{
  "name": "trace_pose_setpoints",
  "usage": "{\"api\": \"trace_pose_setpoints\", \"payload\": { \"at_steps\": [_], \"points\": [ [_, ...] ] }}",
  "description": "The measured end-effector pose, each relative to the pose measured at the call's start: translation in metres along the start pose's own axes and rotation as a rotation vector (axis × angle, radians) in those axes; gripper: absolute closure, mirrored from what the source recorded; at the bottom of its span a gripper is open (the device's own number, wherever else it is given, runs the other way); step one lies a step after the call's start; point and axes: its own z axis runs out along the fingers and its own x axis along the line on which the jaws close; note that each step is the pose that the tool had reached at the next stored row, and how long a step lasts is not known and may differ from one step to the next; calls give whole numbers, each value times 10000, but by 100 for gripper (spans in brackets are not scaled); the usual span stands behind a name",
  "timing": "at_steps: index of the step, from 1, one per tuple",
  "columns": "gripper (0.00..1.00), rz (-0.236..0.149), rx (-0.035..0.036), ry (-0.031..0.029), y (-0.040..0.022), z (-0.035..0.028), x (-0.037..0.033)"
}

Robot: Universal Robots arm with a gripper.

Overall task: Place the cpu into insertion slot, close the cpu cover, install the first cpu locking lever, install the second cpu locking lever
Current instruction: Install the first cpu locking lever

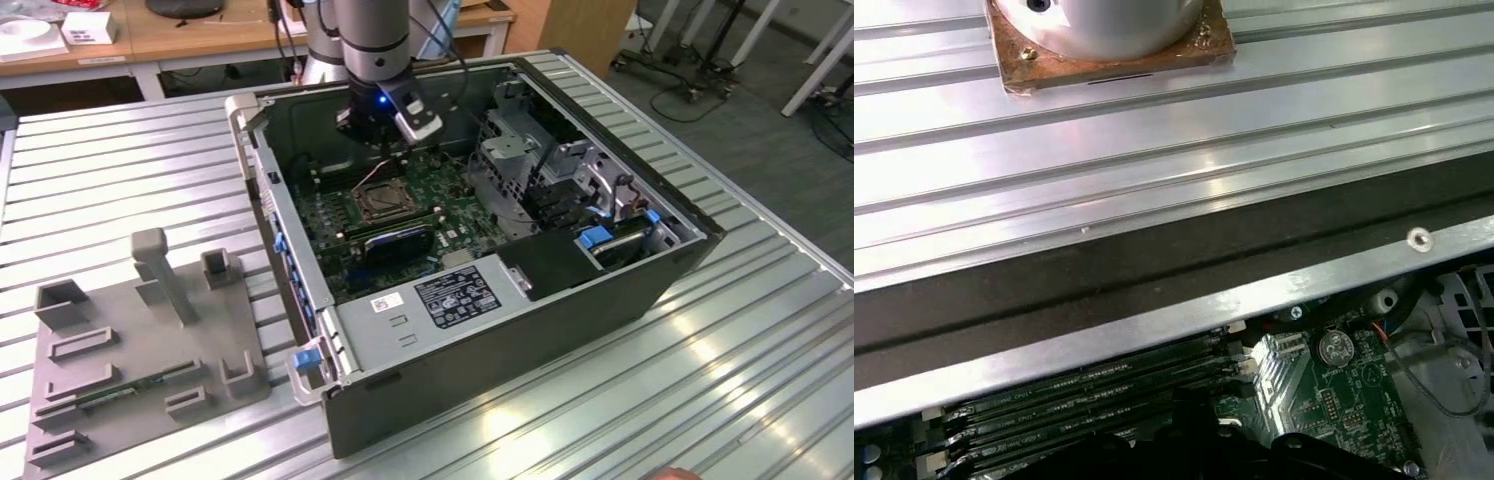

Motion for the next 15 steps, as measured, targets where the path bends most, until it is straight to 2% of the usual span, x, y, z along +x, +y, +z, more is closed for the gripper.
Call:
{"api": "trace_pose_setpoints", "payload": {
  "at_steps": [10, 15],
  "points": [
    [90, 9, -34, 14, 43, 15, -156],
    [90, 11, -39, 15, 51, -1, -170]
  ]
}}
